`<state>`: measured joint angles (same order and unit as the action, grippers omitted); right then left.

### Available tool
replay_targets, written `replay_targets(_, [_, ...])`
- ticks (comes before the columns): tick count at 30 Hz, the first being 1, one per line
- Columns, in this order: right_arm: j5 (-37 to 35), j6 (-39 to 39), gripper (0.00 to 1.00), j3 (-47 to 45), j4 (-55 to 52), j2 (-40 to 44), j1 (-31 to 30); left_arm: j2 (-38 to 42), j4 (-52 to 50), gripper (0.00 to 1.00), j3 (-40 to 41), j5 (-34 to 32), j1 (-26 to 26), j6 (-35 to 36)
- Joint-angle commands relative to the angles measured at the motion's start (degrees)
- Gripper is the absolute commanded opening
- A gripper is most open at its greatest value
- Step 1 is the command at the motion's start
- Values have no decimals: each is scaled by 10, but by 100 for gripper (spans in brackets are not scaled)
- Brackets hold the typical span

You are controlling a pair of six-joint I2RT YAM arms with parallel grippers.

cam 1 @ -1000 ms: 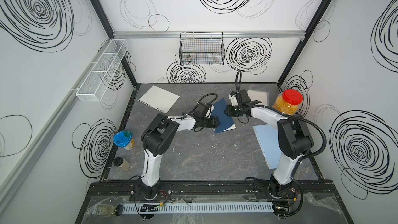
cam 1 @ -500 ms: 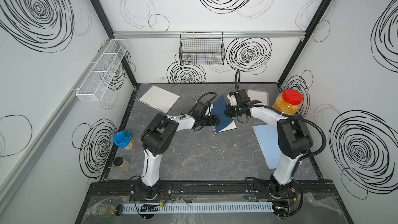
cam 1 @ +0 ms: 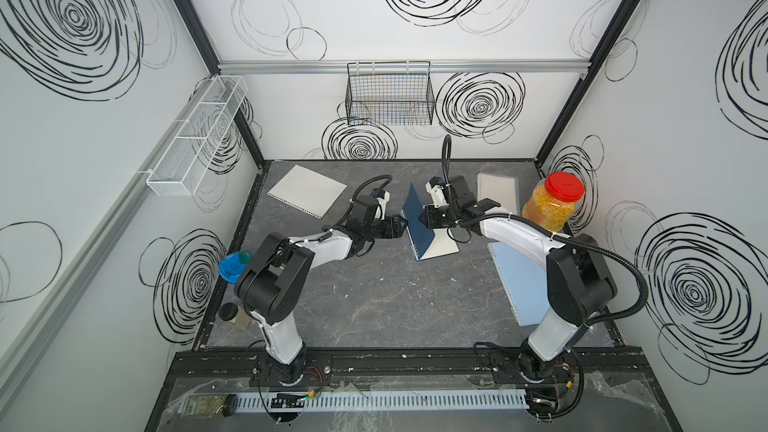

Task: Tear off pages from different notebooks
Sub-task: Open the notebook at the center of the board.

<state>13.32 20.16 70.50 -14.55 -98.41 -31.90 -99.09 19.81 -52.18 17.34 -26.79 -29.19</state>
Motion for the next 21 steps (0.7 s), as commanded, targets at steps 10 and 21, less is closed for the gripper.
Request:
replay_targets(10, [81, -46, 29, 13, 100, 20, -53, 68, 89, 73, 53, -40, 11, -4])
replay_targets(21, [3, -75, 40, -20, 114, 74, -72, 132, 117, 74, 88, -58, 26, 6])
